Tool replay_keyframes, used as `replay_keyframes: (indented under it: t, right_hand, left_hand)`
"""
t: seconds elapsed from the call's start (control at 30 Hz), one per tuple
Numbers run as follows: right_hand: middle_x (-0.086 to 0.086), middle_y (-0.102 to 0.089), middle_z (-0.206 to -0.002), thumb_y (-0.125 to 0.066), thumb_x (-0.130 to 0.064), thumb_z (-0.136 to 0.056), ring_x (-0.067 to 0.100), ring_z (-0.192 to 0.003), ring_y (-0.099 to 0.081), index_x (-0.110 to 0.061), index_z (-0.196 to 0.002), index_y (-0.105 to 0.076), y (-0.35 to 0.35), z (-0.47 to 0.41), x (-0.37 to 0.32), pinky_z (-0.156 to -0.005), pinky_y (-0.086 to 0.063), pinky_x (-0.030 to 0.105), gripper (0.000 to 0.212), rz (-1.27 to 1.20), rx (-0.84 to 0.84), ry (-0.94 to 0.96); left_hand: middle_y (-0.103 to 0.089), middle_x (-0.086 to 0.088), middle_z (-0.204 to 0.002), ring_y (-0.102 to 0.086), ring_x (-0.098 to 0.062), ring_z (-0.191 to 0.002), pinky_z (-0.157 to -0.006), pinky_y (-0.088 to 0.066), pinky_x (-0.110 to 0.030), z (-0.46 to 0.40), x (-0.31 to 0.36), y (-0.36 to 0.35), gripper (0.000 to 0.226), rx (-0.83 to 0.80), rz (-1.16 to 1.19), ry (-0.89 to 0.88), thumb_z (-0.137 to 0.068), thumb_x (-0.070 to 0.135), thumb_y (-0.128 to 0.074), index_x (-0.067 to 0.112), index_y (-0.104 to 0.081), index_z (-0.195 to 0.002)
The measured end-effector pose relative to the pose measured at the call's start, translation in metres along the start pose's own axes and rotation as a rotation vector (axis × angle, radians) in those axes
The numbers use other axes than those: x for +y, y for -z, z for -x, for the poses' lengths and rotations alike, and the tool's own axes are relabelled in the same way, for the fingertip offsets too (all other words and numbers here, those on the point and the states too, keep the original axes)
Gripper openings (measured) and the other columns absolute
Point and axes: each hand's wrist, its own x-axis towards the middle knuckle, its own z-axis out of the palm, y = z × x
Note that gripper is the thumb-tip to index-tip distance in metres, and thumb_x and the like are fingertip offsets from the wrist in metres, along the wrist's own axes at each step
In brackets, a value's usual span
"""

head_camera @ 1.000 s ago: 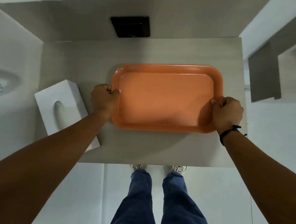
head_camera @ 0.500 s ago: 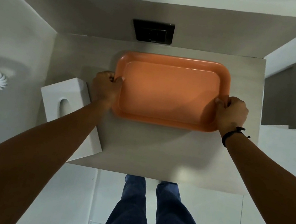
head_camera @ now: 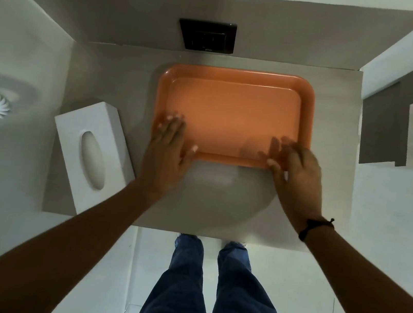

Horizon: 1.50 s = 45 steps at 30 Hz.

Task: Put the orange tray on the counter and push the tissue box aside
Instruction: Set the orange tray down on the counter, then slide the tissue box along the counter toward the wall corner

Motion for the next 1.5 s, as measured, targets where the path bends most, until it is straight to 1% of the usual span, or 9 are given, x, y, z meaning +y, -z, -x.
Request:
replay_keyframes:
  t: [0.07, 0.13, 0.27, 0.53, 1.0, 1.2, 1.3, 1.4, 1.5]
  right_hand:
    - [0.019, -0.059, -0.156, -0.064, -0.032, -0.108, 0.038, -0.143, -0.057, -0.009, -0.155, -0.056, -0.007, 0.018, -0.002, -0.119, -0.050, 0.053, 0.053, 0.024, -0.074, 0.066]
    - [0.020, -0.055, -0.161, -0.062, -0.027, -0.109, 0.041, -0.152, -0.050, -0.006, -0.155, -0.056, -0.011, 0.028, -0.004, -0.127, -0.042, 0.057, 0.051, 0.064, -0.098, 0.080]
    - [0.021, -0.059, -0.158, -0.057, -0.021, -0.112, 0.042, -0.154, -0.048, -0.003, -0.151, -0.061, -0.016, 0.027, -0.010, -0.131, -0.035, 0.058, 0.043, 0.092, -0.071, 0.044]
    - [0.018, -0.056, -0.161, -0.049, -0.021, -0.115, 0.040, -0.159, -0.040, -0.005, -0.153, -0.059, -0.013, 0.009, -0.022, -0.135, -0.026, 0.053, 0.042, 0.079, -0.111, -0.034]
    - [0.021, -0.044, -0.169, -0.049, -0.022, -0.115, 0.043, -0.163, -0.031, -0.004, -0.160, -0.049, -0.018, -0.018, -0.027, -0.137, -0.022, 0.055, 0.048, 0.098, -0.103, -0.039]
    - [0.022, -0.038, -0.172, -0.051, -0.028, -0.114, 0.046, -0.163, -0.028, 0.000, -0.163, -0.041, -0.021, -0.016, -0.030, -0.136, -0.021, 0.057, 0.057, 0.122, -0.104, -0.011]
    - [0.020, -0.030, -0.176, -0.052, -0.033, -0.113, 0.044, -0.164, -0.025, -0.002, -0.167, -0.033, -0.025, -0.016, -0.048, -0.136, -0.022, 0.057, 0.065, 0.138, -0.138, 0.143]
    - [0.015, -0.019, -0.180, -0.047, -0.041, -0.112, 0.038, -0.167, -0.016, -0.007, -0.171, -0.024, -0.037, -0.011, -0.083, -0.137, -0.018, 0.053, 0.071, 0.140, -0.220, 0.384]
    - [0.019, -0.031, -0.176, -0.051, -0.045, -0.111, 0.040, -0.164, -0.027, -0.005, -0.167, -0.034, -0.059, -0.002, -0.119, -0.133, -0.031, 0.055, 0.072, 0.173, -0.288, 0.636]
  left_hand:
    - [-0.034, -0.023, -0.171, -0.027, -0.040, -0.162, -0.133, -0.025, -0.055, 0.022, 0.005, -0.008, 0.068, -0.039, -0.062, -0.073, -0.112, 0.040, -0.050, -0.004, -0.038, -0.162]
    - [-0.034, -0.026, -0.170, -0.028, -0.043, -0.160, -0.131, -0.027, -0.059, 0.033, 0.009, -0.012, 0.068, -0.061, -0.096, -0.050, -0.112, 0.040, -0.041, -0.006, -0.037, -0.161]
    - [-0.030, -0.027, -0.171, -0.025, -0.044, -0.162, -0.132, -0.024, -0.059, 0.033, 0.009, -0.016, 0.071, -0.101, -0.158, 0.004, -0.113, 0.043, -0.028, -0.007, -0.032, -0.163]
    - [-0.030, -0.026, -0.172, -0.025, -0.042, -0.162, -0.134, -0.019, -0.057, 0.018, 0.003, -0.019, 0.068, -0.066, -0.154, -0.008, -0.112, 0.039, -0.033, -0.008, -0.032, -0.163]
    - [-0.035, -0.027, -0.169, -0.031, -0.045, -0.159, -0.131, -0.026, -0.060, -0.009, -0.006, -0.018, 0.066, -0.008, -0.173, -0.033, -0.112, 0.037, -0.037, -0.009, -0.037, -0.160]
    - [-0.028, -0.025, -0.173, -0.023, -0.043, -0.162, -0.133, -0.021, -0.060, -0.007, -0.007, -0.015, 0.069, 0.020, -0.146, -0.028, -0.113, 0.042, -0.037, -0.004, -0.033, -0.164]
    - [-0.017, -0.021, -0.177, -0.012, -0.040, -0.166, -0.135, -0.010, -0.053, 0.000, -0.016, -0.001, 0.078, 0.054, -0.139, 0.026, -0.111, 0.052, -0.043, 0.004, -0.024, -0.169]
    - [-0.017, -0.023, -0.177, -0.010, -0.041, -0.166, -0.135, -0.010, -0.054, 0.015, -0.037, 0.021, 0.082, 0.119, -0.147, 0.147, -0.109, 0.057, -0.044, 0.006, -0.024, -0.170]
    - [-0.014, -0.023, -0.178, -0.008, -0.040, -0.166, -0.135, -0.003, -0.050, 0.041, -0.062, 0.041, 0.086, 0.190, -0.173, 0.320, -0.107, 0.060, -0.046, 0.006, -0.022, -0.170]
